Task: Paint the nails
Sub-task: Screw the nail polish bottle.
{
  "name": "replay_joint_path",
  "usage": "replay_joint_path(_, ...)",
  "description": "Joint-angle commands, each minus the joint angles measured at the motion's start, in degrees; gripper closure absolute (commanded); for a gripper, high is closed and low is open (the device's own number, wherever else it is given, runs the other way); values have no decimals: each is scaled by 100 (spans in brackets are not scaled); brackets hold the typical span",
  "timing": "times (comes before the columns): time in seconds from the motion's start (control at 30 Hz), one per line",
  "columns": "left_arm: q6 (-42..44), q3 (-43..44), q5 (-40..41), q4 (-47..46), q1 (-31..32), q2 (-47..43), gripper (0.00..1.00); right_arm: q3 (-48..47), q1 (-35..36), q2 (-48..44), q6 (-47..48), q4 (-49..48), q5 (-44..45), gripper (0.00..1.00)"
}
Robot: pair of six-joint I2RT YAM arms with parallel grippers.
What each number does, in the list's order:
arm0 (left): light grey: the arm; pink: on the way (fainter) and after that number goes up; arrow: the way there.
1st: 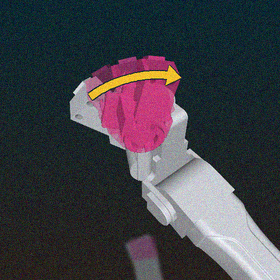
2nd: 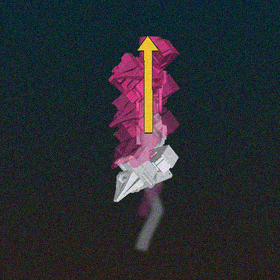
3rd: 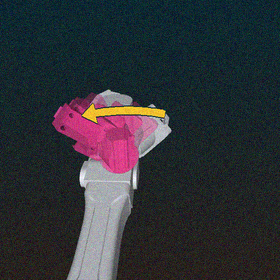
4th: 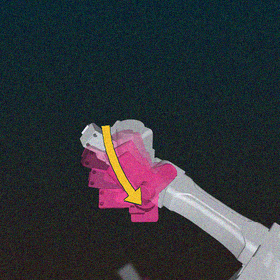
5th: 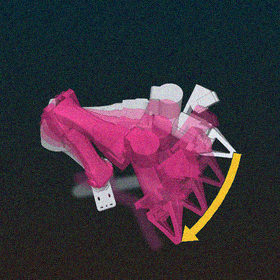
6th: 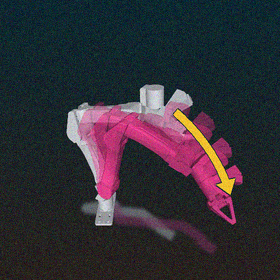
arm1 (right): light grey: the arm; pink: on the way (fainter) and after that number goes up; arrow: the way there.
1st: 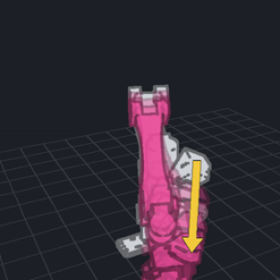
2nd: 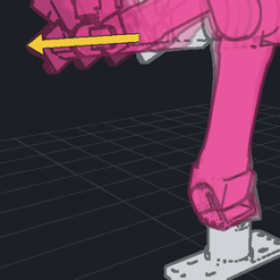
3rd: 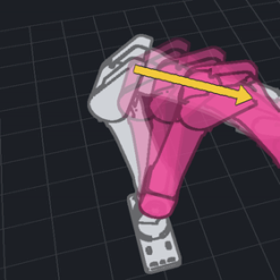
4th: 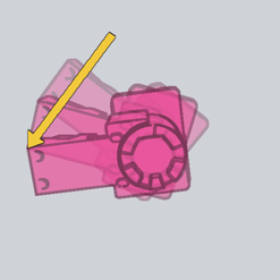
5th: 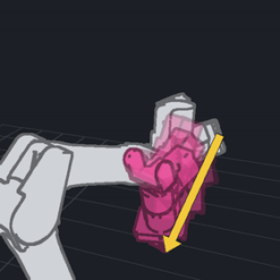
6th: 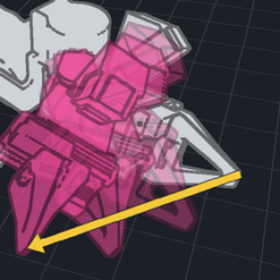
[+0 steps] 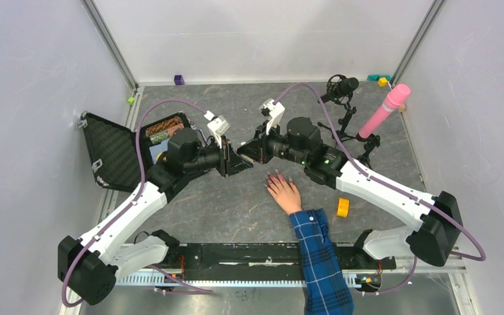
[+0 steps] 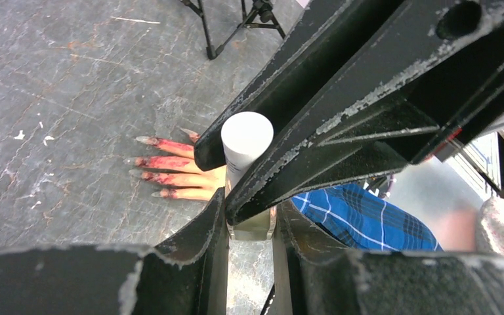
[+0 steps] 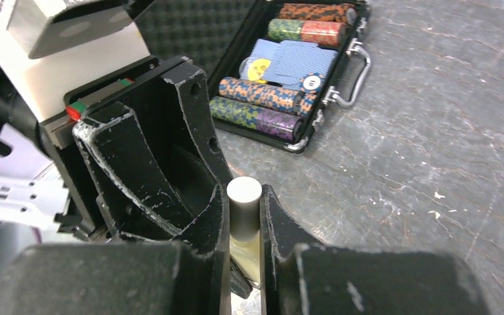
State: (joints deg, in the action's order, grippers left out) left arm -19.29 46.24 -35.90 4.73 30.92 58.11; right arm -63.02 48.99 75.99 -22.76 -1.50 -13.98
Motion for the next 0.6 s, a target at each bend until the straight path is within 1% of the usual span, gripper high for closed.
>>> replay_joint_path(0.0, -198, 114, 330, -730, 2, -225, 98, -252, 529, 227, -214, 653, 845, 100)
replay_joint_path(0.3, -233, 89, 495, -737, 3, -262, 98, -370, 1120, 303, -325, 754, 1960, 100)
replay_joint_path(0.47, -233, 96, 475, -737, -6, -252, 98, -477, 1253, 316, -208, 814, 2182, 100)
replay_joint_path(0.5, -226, 102, 458, -728, -6, -242, 98, -481, 1253, 285, -154, 818, 2216, 99)
replay_joint_path(0.53, -216, 111, 434, -712, -6, -232, 98, -486, 1253, 260, -82, 819, 2246, 94)
replay_joint_path(0.57, -201, 130, 403, -691, -5, -220, 98, -500, 1255, 214, 7, 816, 2267, 86)
